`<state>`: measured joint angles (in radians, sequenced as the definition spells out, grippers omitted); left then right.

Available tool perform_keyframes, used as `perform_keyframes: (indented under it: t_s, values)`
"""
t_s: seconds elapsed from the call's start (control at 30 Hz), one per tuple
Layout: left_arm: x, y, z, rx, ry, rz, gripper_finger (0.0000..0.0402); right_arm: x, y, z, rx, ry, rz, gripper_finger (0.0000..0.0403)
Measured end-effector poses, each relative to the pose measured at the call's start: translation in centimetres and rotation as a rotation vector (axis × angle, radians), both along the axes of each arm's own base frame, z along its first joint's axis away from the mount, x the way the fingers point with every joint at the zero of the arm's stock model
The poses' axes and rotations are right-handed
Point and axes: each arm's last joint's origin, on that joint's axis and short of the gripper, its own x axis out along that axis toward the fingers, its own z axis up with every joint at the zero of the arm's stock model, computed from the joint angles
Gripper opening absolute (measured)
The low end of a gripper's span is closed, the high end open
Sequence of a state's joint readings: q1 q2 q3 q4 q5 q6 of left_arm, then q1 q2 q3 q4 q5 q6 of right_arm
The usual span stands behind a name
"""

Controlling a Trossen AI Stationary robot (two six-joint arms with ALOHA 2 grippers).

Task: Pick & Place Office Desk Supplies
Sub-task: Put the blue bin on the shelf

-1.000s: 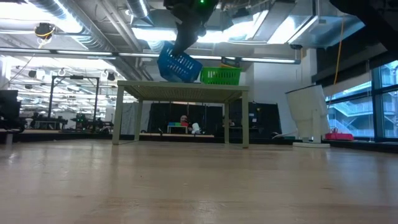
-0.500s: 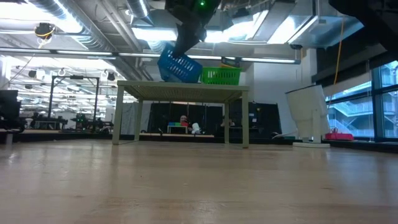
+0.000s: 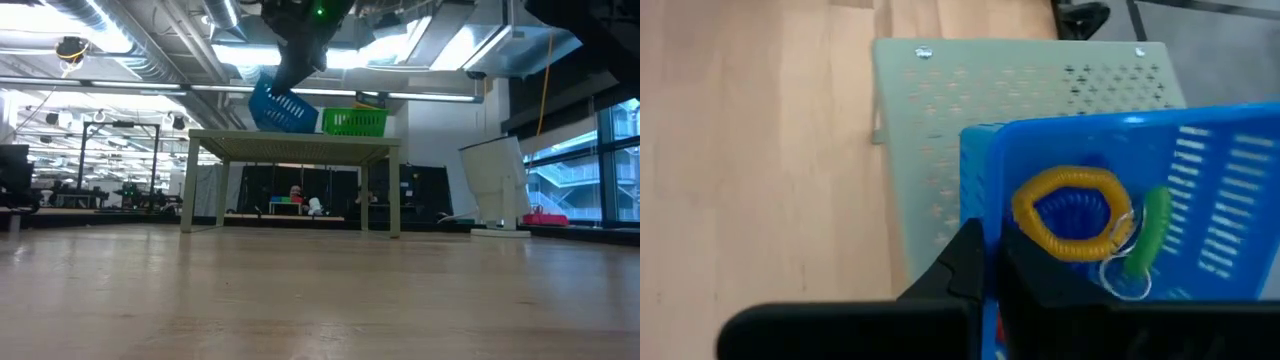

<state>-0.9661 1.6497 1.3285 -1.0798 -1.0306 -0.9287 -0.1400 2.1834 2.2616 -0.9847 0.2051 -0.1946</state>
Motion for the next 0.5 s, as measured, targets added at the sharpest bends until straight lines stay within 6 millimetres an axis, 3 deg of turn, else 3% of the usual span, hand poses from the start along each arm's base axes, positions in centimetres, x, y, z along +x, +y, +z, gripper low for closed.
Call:
perform_keyframes:
  t_s: [0.5]
  values:
    - [-0.02, -0.02, 0.00, -0.001, 0.002, -0.001, 0.0097, 0.10, -0.45, -0.29, 0.005, 0.006, 0.003, 0.0025]
